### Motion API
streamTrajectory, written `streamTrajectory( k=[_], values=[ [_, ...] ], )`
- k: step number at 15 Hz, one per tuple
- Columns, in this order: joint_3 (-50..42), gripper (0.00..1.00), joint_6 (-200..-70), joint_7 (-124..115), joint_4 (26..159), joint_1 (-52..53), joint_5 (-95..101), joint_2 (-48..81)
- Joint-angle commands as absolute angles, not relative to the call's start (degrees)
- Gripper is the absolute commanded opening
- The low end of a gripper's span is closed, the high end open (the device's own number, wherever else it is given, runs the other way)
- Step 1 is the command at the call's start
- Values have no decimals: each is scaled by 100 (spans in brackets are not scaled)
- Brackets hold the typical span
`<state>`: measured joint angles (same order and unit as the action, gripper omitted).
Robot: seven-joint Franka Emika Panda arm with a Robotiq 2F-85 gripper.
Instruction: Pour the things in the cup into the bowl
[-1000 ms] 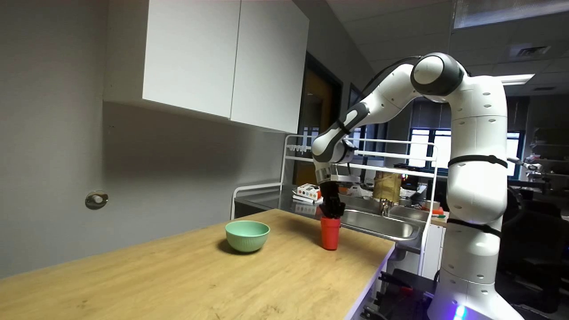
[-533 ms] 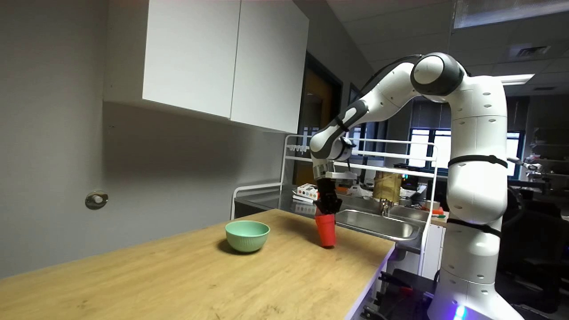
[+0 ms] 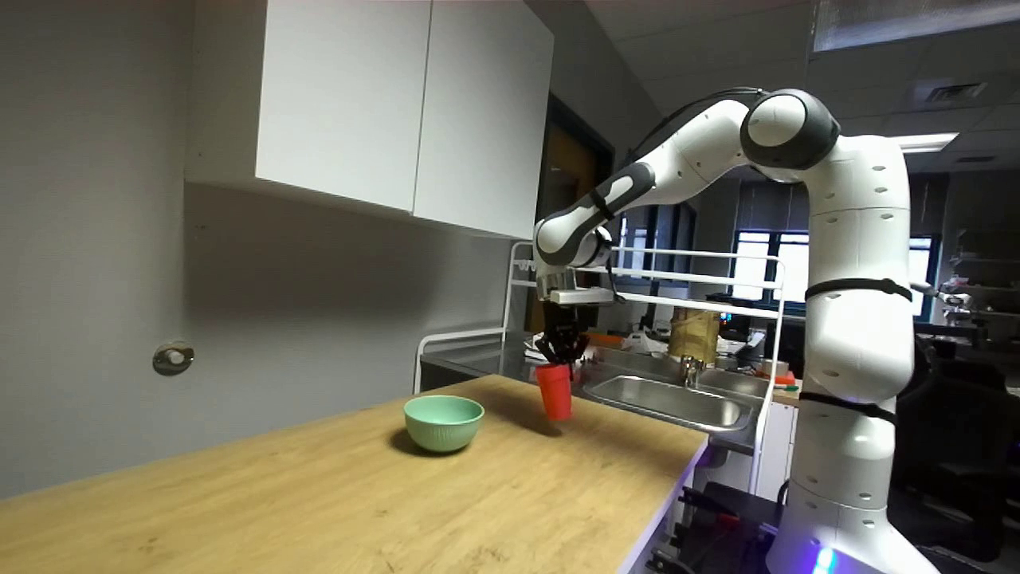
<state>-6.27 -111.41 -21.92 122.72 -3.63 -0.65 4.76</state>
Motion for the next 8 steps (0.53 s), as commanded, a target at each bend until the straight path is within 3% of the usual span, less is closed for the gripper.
streamTrajectory(
  k=[1,8],
  values=[
    [-386,2,-10658,-2958,11730,-97,138,404],
    [233,2,-10069,-5131,10582,726,1374,734]
  ],
)
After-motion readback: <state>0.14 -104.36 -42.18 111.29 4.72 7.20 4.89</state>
